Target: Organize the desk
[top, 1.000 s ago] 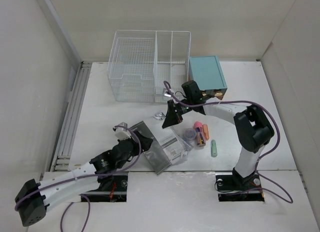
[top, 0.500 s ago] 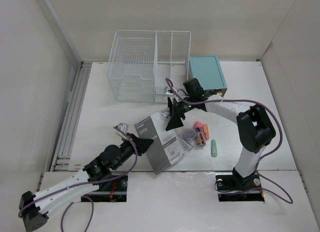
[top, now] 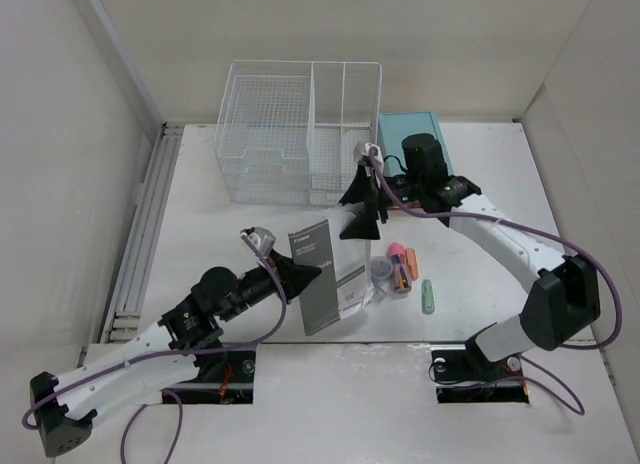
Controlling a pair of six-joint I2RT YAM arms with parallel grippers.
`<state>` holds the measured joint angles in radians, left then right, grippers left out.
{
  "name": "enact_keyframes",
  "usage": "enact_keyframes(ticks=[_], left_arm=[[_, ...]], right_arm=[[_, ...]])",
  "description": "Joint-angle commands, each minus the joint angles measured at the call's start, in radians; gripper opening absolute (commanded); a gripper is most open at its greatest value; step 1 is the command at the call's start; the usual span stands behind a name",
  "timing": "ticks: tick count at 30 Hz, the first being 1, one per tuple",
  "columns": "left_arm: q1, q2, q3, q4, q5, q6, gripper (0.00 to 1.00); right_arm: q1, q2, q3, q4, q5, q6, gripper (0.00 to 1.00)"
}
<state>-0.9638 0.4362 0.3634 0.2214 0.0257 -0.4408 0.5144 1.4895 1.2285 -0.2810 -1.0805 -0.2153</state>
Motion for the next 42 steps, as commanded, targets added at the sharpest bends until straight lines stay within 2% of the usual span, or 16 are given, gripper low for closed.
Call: enact_keyframes(ticks=[1,3,6,8,9,10,11,13,16,19,21,25,30,33,36,42], left_arm=[[-0.001,0.033,0.084,0.248,0.153,0.077,0.0],[-0.001,0.096,0.109,0.272,0.193,0.097,0.0],[-0.001,0.153,0.176,0.272,0.256,0.14,0.0],[-0.001,0.176,0.212,0.25,0.27,0.16,0.0],[-0.001,0.19,0.257,0.222,0.27,0.187,0.0],[-0.001,0.199,0.288,0.182,0.251,0.204,0.0],[-0.001,0.216,0.32,0.085,0.237,0.221,0.0],[-0.001,0.225,0.406,-0.003,0.209,0.263,0.0],[-0.001,0.282,0.512,-0.146,0.218,0.301,0.0],[-0.001,0.354,0.603,-0.283,0.229,0.353,0.0],[-0.001,0.393,0.631,-0.348,0.243,0.372,0.0],[-0.001,0.426,0.664,-0.41,0.253,0.398,0.0],[-0.001,0.463,0.687,-0.452,0.253,0.43,0.0],[-0.001,0.495,0.713,-0.49,0.266,0.467,0.0],[-0.001,0.507,0.713,-0.499,0.275,0.494,0.0],[-0.001,0.529,0.753,-0.534,0.217,0.528,0.0]], right_arm=[[-0.027,-0.017,-0.003,0.082,-0.103,0.028,1.0],[-0.027,0.008,0.006,0.082,-0.256,0.014,1.0],[-0.027,0.026,0.015,0.041,-0.357,-0.034,1.0],[-0.027,0.005,0.044,-0.058,-0.325,-0.192,1.0],[-0.027,-0.006,0.06,-0.166,-0.279,-0.252,1.0],[-0.04,-0.017,0.08,-0.231,-0.253,-0.322,1.0],[-0.04,-0.032,0.104,-0.3,-0.227,-0.476,1.0],[-0.056,-0.075,0.178,-0.459,-0.137,-0.605,1.0],[-0.056,-0.141,0.193,-0.518,-0.066,-0.785,1.0],[-0.056,-0.222,0.139,-0.445,-0.029,-0.828,1.0],[-0.056,-0.274,0.092,-0.328,0.002,-0.837,1.0],[-0.056,-0.408,0.011,-0.16,0.086,-0.846,1.0],[-0.066,-0.368,0.106,-0.179,0.062,-0.869,1.0],[-0.076,-0.318,0.182,-0.222,0.044,-0.869,1.0],[-0.076,-0.264,0.27,-0.338,0.002,-0.904,1.0],[-0.051,-0.082,0.446,-0.792,-0.059,-1.159,0.99]])
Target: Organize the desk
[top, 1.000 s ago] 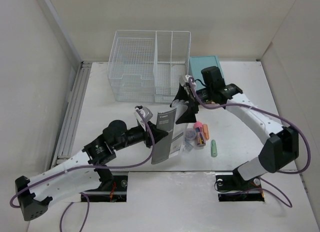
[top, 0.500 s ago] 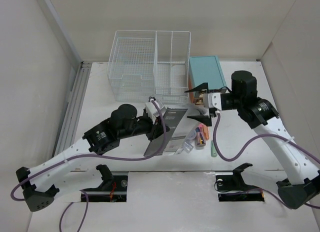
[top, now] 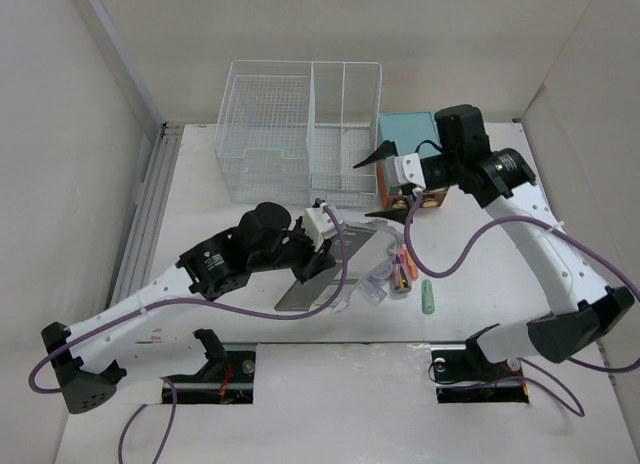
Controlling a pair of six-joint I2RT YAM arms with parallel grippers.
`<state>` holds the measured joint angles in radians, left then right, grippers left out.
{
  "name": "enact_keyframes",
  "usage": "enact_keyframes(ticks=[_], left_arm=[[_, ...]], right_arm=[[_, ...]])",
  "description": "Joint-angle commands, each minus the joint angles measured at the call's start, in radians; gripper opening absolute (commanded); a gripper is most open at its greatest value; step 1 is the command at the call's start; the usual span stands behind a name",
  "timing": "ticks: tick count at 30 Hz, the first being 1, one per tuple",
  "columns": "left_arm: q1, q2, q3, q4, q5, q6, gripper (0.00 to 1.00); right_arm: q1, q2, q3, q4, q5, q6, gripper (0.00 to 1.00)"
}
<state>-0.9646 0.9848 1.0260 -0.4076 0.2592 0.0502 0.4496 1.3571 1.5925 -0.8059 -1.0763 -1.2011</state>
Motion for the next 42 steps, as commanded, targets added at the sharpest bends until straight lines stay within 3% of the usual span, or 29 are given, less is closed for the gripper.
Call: enact_keyframes(ticks=[1,6,19,34,37,39,41,42], left_arm=[[0.0,-0.02,0.091,0.086,-0.017,0.048,0.0],[0.0,-0.02,0.109,0.06,-0.124,0.057,0.0],[0.0,0.014,0.118,0.047,-0.192,0.096,0.0],[0.0,-0.064,0.155,0.075,-0.124,0.105,0.0],[0.0,-0.09,0.164,0.084,-0.135,0.105,0.0],[0.0,-0.1,0.164,0.093,-0.135,0.116,0.0],[0.0,-0.1,0.164,0.093,-0.144,0.116,0.0],[0.0,-0.1,0.164,0.105,-0.144,0.125,0.0]], right_arm=[[0.024,0.051,0.092,-0.306,-0.063,-0.192,0.99],[0.034,0.04,0.101,-0.391,-0.074,-0.212,0.96],[0.08,0.048,0.114,-0.452,-0.108,-0.155,0.95],[0.08,0.158,-0.006,-0.147,-0.077,0.058,0.94],[0.08,0.158,-0.029,-0.133,-0.056,0.086,0.89],[0.08,0.158,-0.049,-0.133,-0.056,0.095,0.8],[0.08,0.148,-0.058,-0.133,-0.056,0.095,0.66],[0.08,0.148,-0.058,-0.133,-0.068,0.095,0.51]])
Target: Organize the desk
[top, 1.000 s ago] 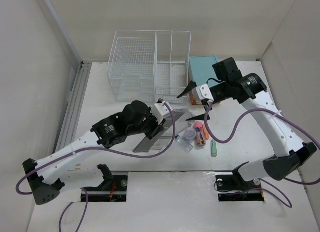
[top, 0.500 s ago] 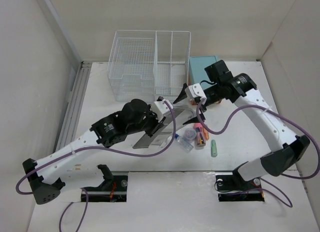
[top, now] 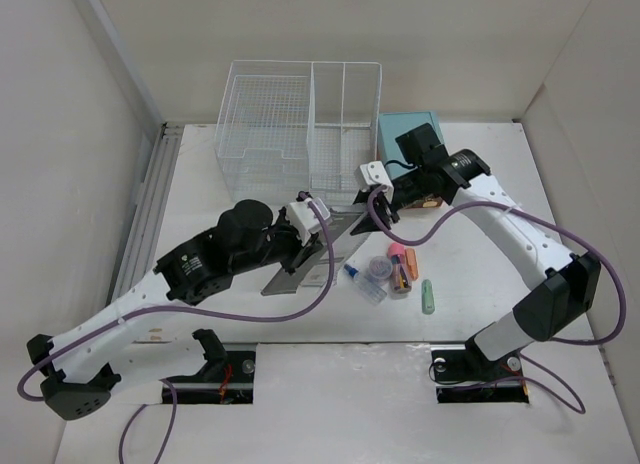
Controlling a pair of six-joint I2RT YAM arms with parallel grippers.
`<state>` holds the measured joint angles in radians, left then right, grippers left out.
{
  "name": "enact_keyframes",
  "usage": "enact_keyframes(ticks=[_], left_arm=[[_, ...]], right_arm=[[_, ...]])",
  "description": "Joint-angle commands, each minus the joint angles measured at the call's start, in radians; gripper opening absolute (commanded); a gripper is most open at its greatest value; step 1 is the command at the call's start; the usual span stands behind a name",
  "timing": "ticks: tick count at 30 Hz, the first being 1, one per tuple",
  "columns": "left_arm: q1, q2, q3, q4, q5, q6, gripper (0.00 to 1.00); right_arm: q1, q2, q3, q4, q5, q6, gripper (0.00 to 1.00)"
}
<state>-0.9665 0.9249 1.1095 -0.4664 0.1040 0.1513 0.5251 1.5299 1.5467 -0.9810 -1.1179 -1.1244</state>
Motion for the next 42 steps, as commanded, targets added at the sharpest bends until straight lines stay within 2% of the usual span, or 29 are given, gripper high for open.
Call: enact_keyframes(ticks=[1,2,3,4,8,10,11,12,13,17,18,19,23,28,30,34,42], left_arm=[[0.002,-0.04,0.081,0.164,0.011,0.024,0.0],[0.002,-0.04,0.07,0.176,0.011,0.024,0.0],[0.002,-0.04,0.055,0.176,0.011,0.024,0.0],[0.002,-0.04,0.046,0.201,0.011,0.024,0.0],[0.002,-0.04,0.019,0.224,-0.032,0.004,0.0],[0.002,-0.05,0.009,0.238,-0.082,-0.016,0.0],[0.002,-0.067,-0.008,0.247,-0.11,-0.031,0.07],[0.002,-0.077,-0.02,0.27,-0.128,-0.032,0.2],[0.002,-0.087,-0.046,0.284,-0.18,-0.048,0.55],[0.002,-0.142,-0.089,0.344,-0.332,-0.111,0.83],[0.002,-0.162,-0.1,0.344,-0.363,-0.12,0.86],[0.002,-0.173,-0.1,0.368,-0.432,-0.146,0.88],[0.002,-0.23,-0.12,0.422,-0.554,-0.159,0.94],[0.002,-0.273,-0.157,0.446,-0.575,-0.159,0.99],[0.002,-0.296,-0.183,0.465,-0.595,-0.186,0.99],[0.002,-0.327,-0.267,0.489,-0.606,-0.197,0.99],[0.002,-0.337,-0.321,0.519,-0.595,-0.206,0.99]], right_arm=[[0.004,-0.025,-0.013,0.042,-0.026,0.018,0.4],[0.004,-0.025,-0.013,0.042,-0.039,0.018,0.28],[0.004,-0.025,-0.013,0.033,-0.049,0.018,0.05],[0.004,-0.025,-0.013,0.033,-0.049,0.018,0.0],[0.004,-0.034,0.01,-0.01,-0.063,0.032,0.0],[0.004,-0.043,0.047,-0.021,-0.024,0.06,0.0],[-0.007,-0.054,0.059,-0.021,-0.008,0.078,0.0],[-0.016,-0.054,0.087,-0.021,0.007,0.125,0.0],[-0.026,-0.08,0.099,-0.01,0.056,0.164,0.0],[-0.106,-0.149,0.11,0.149,0.176,0.351,0.0],[-0.122,-0.158,0.11,0.171,0.197,0.391,0.0],[-0.14,-0.169,0.124,0.171,0.208,0.422,0.0],[-0.218,-0.218,0.109,0.235,0.297,0.506,0.0],[-0.218,-0.254,0.113,0.45,0.57,0.66,0.0],[-0.229,-0.231,0.163,0.493,0.676,0.754,0.0],[-0.247,-0.165,0.239,0.521,0.86,0.822,0.0],[-0.247,-0.044,0.328,0.508,0.9,0.928,0.0]])
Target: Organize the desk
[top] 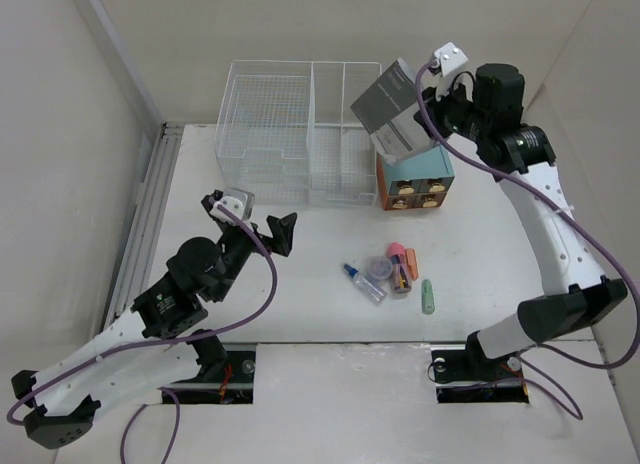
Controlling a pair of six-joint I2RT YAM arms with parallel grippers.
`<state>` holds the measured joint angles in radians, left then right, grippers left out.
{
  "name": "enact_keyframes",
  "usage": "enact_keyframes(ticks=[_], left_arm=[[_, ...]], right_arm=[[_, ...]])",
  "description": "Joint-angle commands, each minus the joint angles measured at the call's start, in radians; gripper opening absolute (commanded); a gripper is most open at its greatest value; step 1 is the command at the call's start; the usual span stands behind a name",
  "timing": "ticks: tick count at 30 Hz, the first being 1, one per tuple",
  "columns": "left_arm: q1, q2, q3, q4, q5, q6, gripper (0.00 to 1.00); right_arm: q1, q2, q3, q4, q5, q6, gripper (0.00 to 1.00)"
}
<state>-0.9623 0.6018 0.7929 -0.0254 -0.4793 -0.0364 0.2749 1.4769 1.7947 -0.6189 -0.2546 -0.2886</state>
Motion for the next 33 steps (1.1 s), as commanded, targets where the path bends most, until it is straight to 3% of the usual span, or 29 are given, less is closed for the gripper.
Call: enact_keyframes(ticks=[1,8,15,23,33], left_arm=[[-0.003,-0.014,-0.004,0.067,-0.012,-0.019,0.99],[-0.003,-0.034,-0.026,0.067,-0.03,-0.019,0.99],[-0.003,-0.024,-0.026,0.067,-0.041,-0.028,0.99],[-0.003,-0.014,-0.035,0.067,-0.059,-0.028,0.99],[-0.003,0.016,-0.044,0.067,-0.059,-0.019,0.99]], right_arm=[[0.003,0.019,0.08,0.162,0.037,0.13,0.0],[0.003,0.095,0.156,0.192,-0.032,0.368,0.0],[0.086,0.123,0.189,0.303,0.198,0.505,0.0],[0.199,0.226,0.282,0.245,0.552,0.542,0.0],[0.208,0.175,0.189,0.344,0.661,0.52,0.0]])
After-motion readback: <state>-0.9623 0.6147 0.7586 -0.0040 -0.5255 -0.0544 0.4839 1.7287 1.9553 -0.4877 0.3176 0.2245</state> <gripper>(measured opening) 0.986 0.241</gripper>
